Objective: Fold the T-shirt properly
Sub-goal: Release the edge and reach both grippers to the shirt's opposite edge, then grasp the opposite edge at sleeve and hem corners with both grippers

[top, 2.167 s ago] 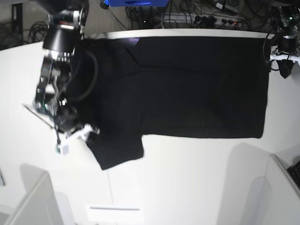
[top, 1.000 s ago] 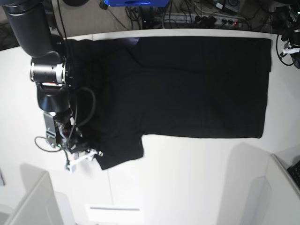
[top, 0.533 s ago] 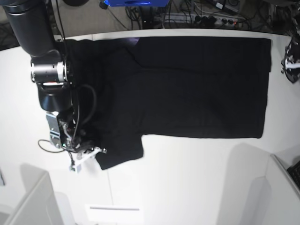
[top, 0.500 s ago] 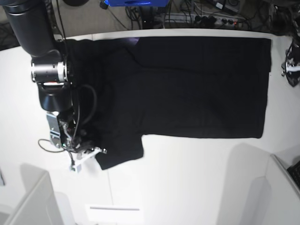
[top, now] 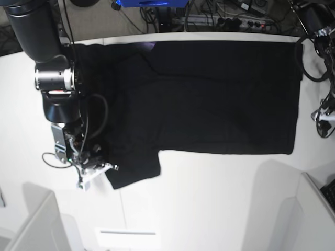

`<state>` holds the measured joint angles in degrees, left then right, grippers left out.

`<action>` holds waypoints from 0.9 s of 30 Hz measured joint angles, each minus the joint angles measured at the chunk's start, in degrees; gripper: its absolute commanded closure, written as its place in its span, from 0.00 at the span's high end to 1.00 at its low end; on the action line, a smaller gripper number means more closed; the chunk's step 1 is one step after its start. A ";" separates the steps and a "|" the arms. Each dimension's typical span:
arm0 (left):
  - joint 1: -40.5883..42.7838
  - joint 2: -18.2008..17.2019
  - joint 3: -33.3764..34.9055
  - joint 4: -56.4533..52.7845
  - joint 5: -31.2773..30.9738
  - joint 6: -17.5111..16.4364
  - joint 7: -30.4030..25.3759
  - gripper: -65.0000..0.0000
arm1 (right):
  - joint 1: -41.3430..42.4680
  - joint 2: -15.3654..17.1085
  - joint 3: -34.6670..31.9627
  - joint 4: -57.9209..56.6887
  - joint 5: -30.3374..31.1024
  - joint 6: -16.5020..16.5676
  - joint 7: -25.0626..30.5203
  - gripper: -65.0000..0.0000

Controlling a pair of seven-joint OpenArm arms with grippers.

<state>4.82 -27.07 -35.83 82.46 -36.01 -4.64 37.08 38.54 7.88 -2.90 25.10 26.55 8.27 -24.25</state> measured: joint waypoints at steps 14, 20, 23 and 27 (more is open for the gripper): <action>-25.64 -3.41 23.41 -30.71 -0.28 -0.13 -0.42 0.85 | 0.13 -0.17 -0.04 0.00 0.17 0.42 -0.55 0.00; -31.12 -3.41 31.80 -36.57 -0.31 -0.13 -0.39 0.85 | 0.13 -0.20 -0.04 0.00 0.04 0.39 -0.42 0.00; -33.24 -3.28 36.11 -39.32 -0.35 -0.15 -0.50 0.85 | 0.13 -0.20 -0.04 0.00 0.04 0.39 -0.39 0.00; -34.34 -3.28 38.60 -42.21 -0.39 -0.13 -0.61 0.85 | 0.15 -0.20 -0.04 0.00 0.09 0.39 -0.48 0.00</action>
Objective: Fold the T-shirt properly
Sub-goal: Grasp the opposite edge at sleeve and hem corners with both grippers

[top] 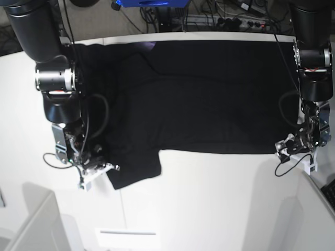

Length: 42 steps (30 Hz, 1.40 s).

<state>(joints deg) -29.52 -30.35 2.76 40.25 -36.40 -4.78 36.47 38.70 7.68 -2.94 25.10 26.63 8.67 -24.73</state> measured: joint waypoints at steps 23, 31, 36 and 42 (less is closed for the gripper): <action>-0.02 0.68 3.13 -2.23 0.35 0.13 -3.06 0.38 | -0.02 0.00 0.00 0.00 -0.02 0.00 -0.04 0.00; 1.62 1.64 2.64 -1.88 -0.04 0.02 -7.69 0.00 | -2.10 0.07 0.00 3.76 -0.35 0.00 0.61 0.00; 3.96 1.57 2.47 2.67 0.00 0.35 -6.36 0.00 | -7.28 0.15 -0.02 13.46 -1.60 -0.85 -1.49 0.00; 12.00 2.54 -4.98 13.11 -0.37 -0.37 -4.04 0.00 | -11.78 0.17 -0.11 22.14 -1.66 -1.11 -2.75 0.00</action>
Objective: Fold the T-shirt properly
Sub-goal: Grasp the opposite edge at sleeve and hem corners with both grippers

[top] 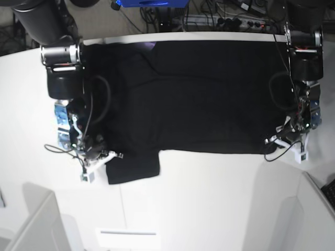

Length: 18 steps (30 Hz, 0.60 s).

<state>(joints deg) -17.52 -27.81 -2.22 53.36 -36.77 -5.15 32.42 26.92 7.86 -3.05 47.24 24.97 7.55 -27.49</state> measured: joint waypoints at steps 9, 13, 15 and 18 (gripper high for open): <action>4.04 -0.24 -2.32 11.34 0.04 0.35 4.57 0.00 | -0.13 0.07 0.04 5.84 0.09 0.00 -0.79 0.00; 5.75 0.17 -7.78 14.82 -0.11 0.17 8.33 0.00 | -0.61 0.13 0.04 8.48 -0.07 0.00 -4.31 0.00; 7.13 -0.26 -10.97 17.57 0.66 0.68 11.37 0.00 | -1.25 0.17 -0.02 10.58 0.04 0.02 -4.24 0.00; 9.53 -0.46 -12.57 23.23 0.55 0.61 13.81 0.00 | -1.84 1.66 -0.13 11.93 0.24 0.22 -6.67 0.00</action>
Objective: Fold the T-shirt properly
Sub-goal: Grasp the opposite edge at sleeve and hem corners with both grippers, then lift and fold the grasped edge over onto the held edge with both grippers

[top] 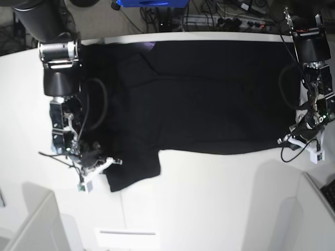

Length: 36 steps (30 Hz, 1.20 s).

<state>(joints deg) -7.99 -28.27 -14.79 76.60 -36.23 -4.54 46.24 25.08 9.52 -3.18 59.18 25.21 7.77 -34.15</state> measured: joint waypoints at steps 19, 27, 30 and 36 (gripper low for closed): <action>16.00 -1.95 -5.92 16.81 -6.25 -0.17 2.27 0.00 | -11.13 1.51 6.58 17.29 -0.02 -0.20 -8.72 0.00; 20.48 -1.68 -10.01 21.07 -7.10 -0.24 4.24 0.00 | -16.15 1.95 6.73 24.17 0.04 -0.20 -9.03 0.00; 20.87 -1.40 -12.15 22.25 -6.67 -3.34 7.06 0.00 | -17.22 1.01 9.73 25.59 0.24 -0.15 -11.85 0.00; 20.92 -1.27 -18.29 24.74 -6.23 -8.90 12.81 0.00 | -18.51 1.62 11.89 30.01 0.04 -0.20 -13.94 0.00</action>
<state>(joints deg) 12.93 -29.54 -33.08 101.34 -42.46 -13.43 59.05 6.57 11.14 8.71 89.19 25.26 7.57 -48.10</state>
